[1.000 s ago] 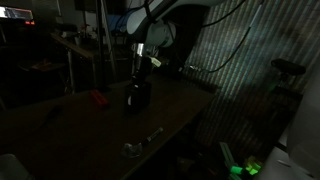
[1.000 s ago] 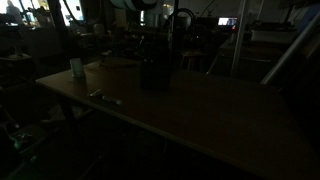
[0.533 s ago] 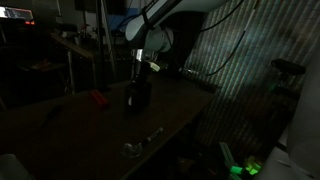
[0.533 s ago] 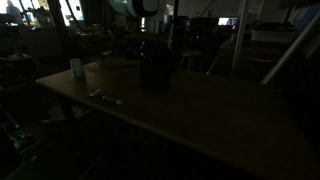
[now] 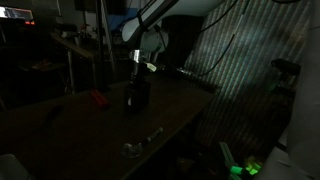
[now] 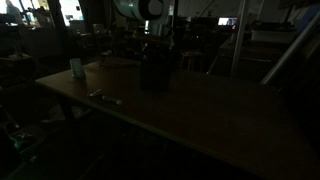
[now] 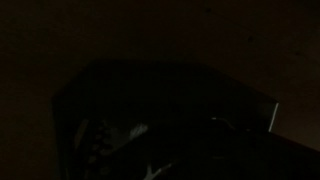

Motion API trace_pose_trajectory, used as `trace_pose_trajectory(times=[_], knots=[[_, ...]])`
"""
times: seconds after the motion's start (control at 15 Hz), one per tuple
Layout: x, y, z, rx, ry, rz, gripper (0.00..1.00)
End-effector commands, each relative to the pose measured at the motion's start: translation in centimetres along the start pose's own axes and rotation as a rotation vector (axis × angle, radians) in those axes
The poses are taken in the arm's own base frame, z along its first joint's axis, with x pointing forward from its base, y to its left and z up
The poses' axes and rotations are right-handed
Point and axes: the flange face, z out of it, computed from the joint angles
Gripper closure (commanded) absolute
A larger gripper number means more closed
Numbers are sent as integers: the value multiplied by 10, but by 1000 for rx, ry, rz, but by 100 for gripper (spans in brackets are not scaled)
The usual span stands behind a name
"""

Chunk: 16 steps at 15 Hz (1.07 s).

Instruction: Put the white towel inside the black object on the right

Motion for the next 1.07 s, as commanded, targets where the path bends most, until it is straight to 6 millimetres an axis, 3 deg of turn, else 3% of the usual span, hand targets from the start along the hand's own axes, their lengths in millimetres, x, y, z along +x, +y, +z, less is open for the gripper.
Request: trace_pose_trajectory(times=[0.0,0.33,0.8,1.0], knots=[[12,5,0,42,-16,-8,99],[7,-7,5,39,-29,-11,99],[14,-26,41,68,-63,-15,99],[10,-30,38,60,-72,-11,99]])
